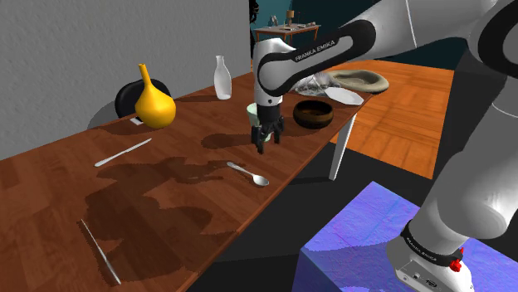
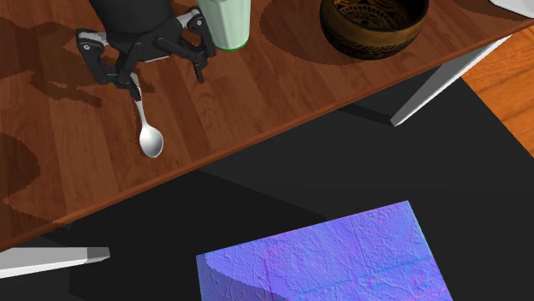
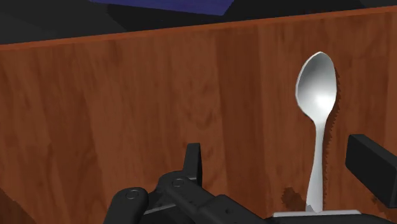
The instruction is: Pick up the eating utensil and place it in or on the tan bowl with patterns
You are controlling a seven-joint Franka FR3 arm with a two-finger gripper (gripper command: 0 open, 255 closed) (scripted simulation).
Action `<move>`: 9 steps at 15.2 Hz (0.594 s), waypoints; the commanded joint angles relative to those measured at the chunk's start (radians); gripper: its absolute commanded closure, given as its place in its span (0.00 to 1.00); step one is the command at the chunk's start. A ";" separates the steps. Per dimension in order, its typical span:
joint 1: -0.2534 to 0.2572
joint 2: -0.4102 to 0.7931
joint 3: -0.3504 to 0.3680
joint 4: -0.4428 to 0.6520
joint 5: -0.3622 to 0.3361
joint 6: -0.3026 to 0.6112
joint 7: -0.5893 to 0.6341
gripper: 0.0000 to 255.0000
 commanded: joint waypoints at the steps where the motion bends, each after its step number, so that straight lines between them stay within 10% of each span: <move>1: 0.014 0.066 0.014 0.055 0.006 0.008 0.015 0.00; 9: 0.058 0.286 0.044 0.233 0.010 0.042 0.052 0.00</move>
